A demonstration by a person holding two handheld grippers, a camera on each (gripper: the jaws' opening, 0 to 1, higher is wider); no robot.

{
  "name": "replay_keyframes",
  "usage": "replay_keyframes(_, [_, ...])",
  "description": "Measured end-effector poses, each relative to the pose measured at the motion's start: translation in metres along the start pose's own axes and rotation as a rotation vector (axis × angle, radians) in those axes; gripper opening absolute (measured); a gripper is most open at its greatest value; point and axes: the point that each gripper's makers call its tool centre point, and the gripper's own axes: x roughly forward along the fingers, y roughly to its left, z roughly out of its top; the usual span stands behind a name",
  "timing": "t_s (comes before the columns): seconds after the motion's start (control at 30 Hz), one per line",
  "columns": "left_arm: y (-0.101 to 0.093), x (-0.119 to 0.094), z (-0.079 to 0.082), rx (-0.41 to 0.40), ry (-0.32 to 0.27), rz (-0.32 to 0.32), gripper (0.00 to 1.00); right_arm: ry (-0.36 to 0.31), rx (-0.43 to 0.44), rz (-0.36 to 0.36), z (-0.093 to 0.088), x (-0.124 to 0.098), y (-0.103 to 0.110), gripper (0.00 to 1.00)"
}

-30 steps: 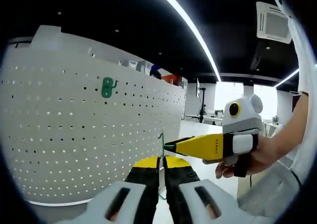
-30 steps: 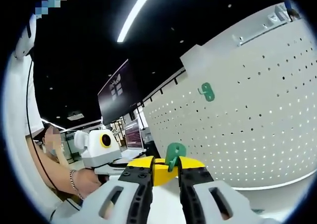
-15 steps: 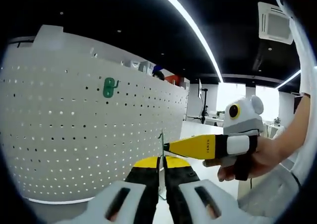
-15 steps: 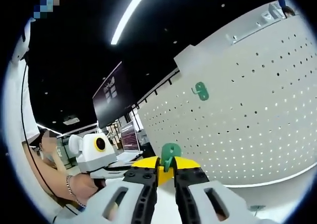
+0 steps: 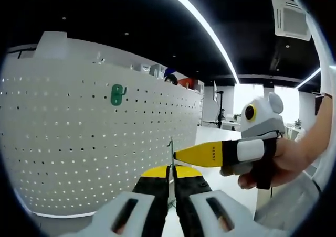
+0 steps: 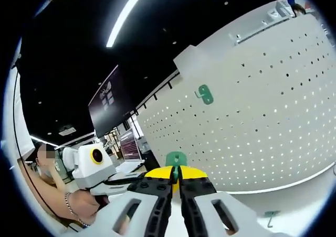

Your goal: Insert the hook assembly into the mounting plate slot until the hook locks in place.

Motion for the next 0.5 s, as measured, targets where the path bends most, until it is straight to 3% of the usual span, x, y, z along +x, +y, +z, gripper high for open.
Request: replay_keyframes(0.5, [-0.0014, 0.0002, 0.0007, 0.009, -0.001, 0.002, 0.03, 0.004, -0.001, -0.021, 0.0004, -0.0017, -0.0008, 0.00])
